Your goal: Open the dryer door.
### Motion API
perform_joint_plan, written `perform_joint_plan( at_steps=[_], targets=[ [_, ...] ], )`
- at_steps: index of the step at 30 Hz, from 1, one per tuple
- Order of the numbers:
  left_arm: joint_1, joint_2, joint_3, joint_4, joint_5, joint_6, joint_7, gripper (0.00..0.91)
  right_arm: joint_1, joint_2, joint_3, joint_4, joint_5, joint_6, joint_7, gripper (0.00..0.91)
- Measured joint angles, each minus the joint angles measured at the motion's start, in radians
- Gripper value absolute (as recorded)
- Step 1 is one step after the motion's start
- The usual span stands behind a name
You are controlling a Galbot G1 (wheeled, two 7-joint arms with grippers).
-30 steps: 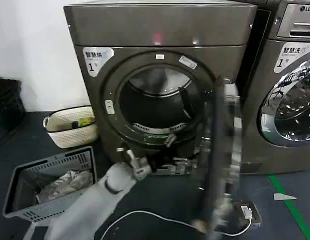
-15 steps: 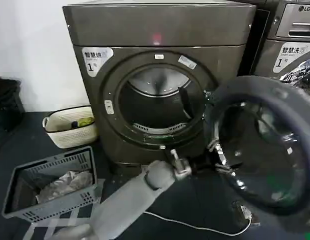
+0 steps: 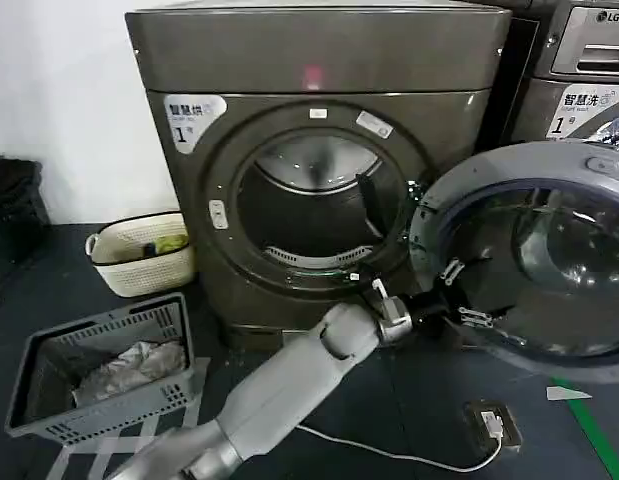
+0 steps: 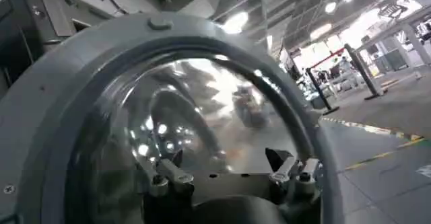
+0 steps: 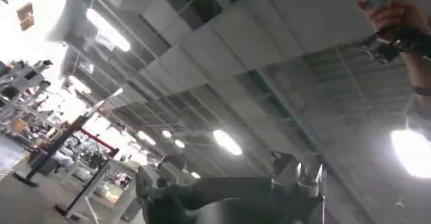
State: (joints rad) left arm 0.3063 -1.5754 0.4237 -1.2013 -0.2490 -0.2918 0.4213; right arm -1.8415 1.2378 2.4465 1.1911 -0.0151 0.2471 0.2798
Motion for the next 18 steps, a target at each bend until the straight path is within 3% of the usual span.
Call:
perform_joint_plan(
  at_steps=[4, 8, 14, 18],
  targets=[
    [0.015, 0.049, 0.006, -0.061, 0.018, 0.024, 0.004, 0.907, 0.005, -0.013, -0.011, 0.006, 0.002, 0.005, -0.024, 0.907],
    [0.031, 0.183, 0.014, -0.193, 0.031, 0.018, 0.006, 0.907, 0.018, -0.031, -0.022, 0.019, 0.021, 0.001, -0.051, 0.907],
    [0.016, 0.425, 0.021, -0.383, 0.091, -0.053, -0.015, 0.907, 0.030, -0.053, -0.046, 0.030, 0.026, -0.002, -0.075, 0.907],
    [-0.018, 0.567, 0.037, -0.431, 0.177, -0.142, -0.030, 0.907, 0.035, -0.068, -0.062, 0.018, 0.038, -0.002, -0.076, 0.907]
  ],
)
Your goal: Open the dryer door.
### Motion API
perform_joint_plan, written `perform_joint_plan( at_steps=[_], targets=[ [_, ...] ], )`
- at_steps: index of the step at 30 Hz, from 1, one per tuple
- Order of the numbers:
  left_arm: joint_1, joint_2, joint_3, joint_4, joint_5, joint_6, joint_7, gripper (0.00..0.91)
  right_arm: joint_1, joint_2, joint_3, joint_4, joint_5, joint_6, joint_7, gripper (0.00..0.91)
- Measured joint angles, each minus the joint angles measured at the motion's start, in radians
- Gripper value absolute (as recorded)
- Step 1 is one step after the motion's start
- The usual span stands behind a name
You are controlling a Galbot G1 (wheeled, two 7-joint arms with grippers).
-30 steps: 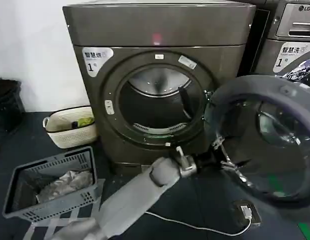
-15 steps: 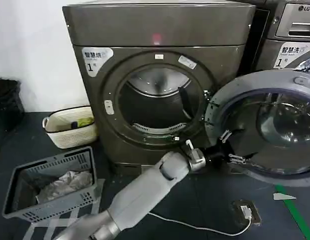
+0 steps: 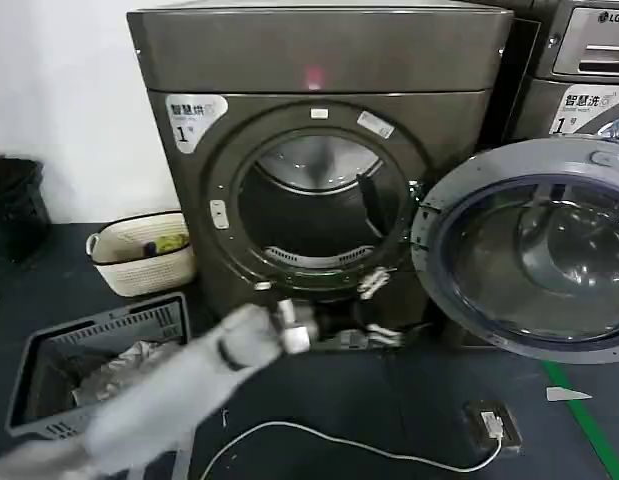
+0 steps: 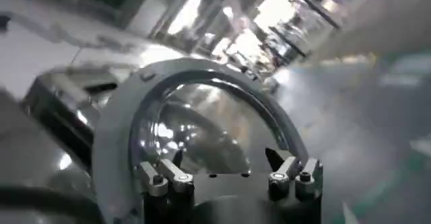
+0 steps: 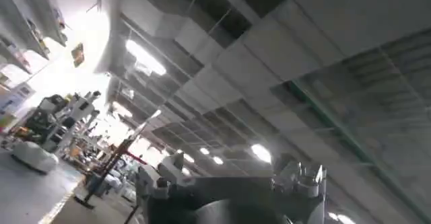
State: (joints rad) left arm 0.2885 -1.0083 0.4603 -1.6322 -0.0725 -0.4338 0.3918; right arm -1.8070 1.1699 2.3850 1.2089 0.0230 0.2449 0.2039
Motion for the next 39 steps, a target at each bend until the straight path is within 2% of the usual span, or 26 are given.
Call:
perform_joint_plan(
  at_steps=[6, 11, 16, 21, 28, 39],
  targets=[
    [-0.072, 0.220, 0.029, 0.019, 0.178, -0.203, 0.015, 0.907, 0.012, -0.026, -0.031, -0.014, 0.017, -0.008, -0.009, 0.907],
    [-0.104, 0.352, 0.011, 0.082, 0.399, -0.386, 0.013, 0.907, 0.028, -0.045, -0.057, -0.024, 0.055, -0.005, -0.030, 0.907],
    [-0.082, 0.432, -0.034, 0.180, 0.687, -0.392, 0.006, 0.907, 0.049, -0.046, -0.088, -0.014, 0.094, 0.003, -0.043, 0.907],
    [-0.041, 0.508, -0.092, 0.219, 1.005, -0.392, -0.037, 0.907, 0.069, -0.046, -0.122, -0.006, 0.136, 0.004, -0.049, 0.907],
    [-0.007, 0.591, -0.137, 0.276, 1.340, -0.392, -0.096, 0.907, 0.090, -0.039, -0.153, 0.015, 0.136, 0.004, -0.056, 0.907],
    [-0.033, 0.547, -0.150, 0.371, 1.492, -0.391, -0.105, 0.907, 0.087, -0.032, -0.159, 0.024, 0.135, 0.011, -0.065, 0.907]
  ],
)
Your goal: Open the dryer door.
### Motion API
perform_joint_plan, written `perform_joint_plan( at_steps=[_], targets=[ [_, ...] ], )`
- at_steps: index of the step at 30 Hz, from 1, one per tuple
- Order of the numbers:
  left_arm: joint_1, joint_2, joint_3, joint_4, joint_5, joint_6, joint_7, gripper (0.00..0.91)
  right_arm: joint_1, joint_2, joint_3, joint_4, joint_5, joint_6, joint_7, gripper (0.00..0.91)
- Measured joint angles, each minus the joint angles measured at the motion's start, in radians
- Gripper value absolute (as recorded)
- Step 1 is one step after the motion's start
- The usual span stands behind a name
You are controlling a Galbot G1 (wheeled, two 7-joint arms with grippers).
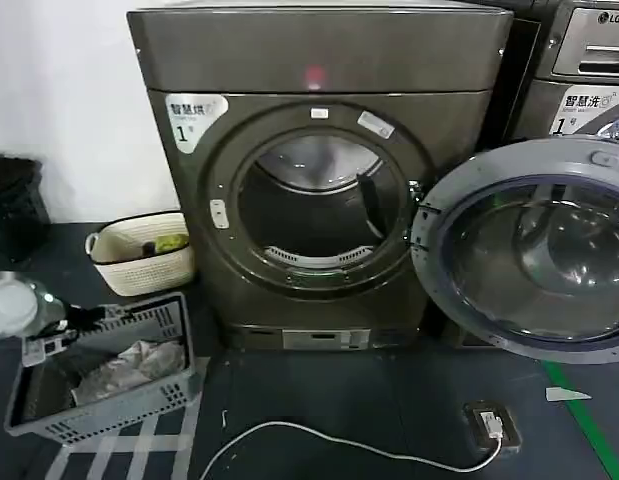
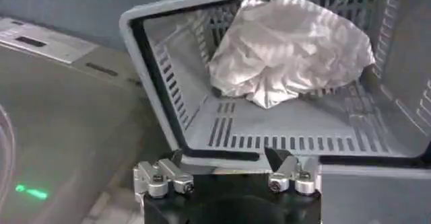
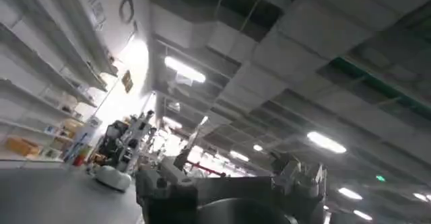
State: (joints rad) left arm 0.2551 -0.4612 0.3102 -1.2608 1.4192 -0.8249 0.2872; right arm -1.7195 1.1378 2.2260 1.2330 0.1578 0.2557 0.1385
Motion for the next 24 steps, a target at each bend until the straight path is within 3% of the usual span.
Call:
perform_joint_plan(
  at_steps=[24],
  targets=[
    [-0.026, -0.064, 0.004, 0.118, 0.199, 0.001, 0.005, 0.907, 0.005, 0.013, -0.007, 0.002, -0.005, 0.024, -0.017, 0.907]
  ],
)
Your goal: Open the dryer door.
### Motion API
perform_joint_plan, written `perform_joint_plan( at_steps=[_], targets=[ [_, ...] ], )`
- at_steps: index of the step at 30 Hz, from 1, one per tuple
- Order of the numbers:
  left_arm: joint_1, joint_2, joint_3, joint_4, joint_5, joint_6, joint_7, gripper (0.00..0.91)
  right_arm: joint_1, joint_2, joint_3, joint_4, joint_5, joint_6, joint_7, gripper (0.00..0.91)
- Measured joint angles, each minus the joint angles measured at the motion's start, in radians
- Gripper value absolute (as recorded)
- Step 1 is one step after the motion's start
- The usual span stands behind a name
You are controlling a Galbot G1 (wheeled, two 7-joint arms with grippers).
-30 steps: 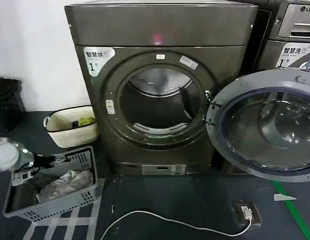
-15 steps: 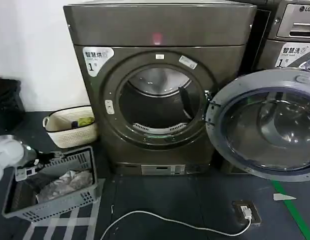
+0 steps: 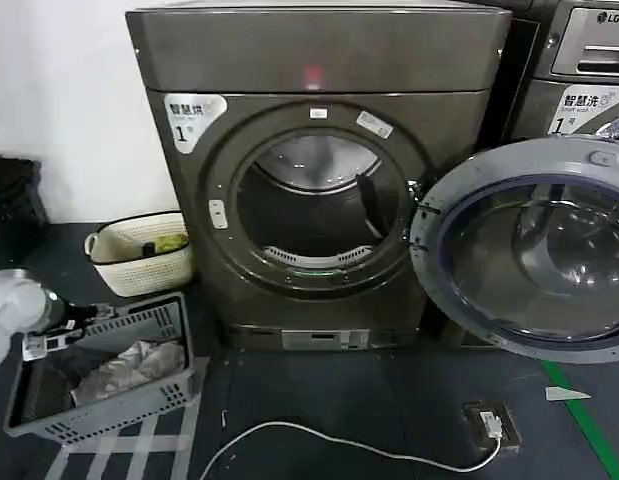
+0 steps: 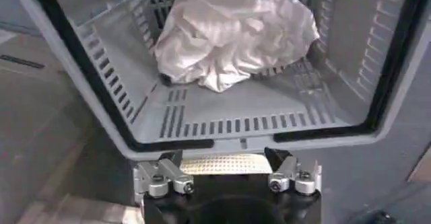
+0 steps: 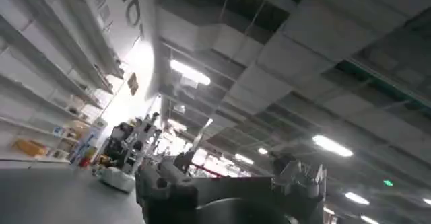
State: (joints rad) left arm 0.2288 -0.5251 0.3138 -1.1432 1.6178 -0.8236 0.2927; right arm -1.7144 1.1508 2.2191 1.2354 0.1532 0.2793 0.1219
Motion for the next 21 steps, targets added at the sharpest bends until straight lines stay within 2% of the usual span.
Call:
perform_joint_plan(
  at_steps=[21],
  targets=[
    [0.054, 0.012, -0.003, 0.028, -0.017, 0.000, 0.001, 0.907, 0.008, 0.011, -0.007, 0.006, -0.023, -0.013, -0.004, 0.907]
  ],
)
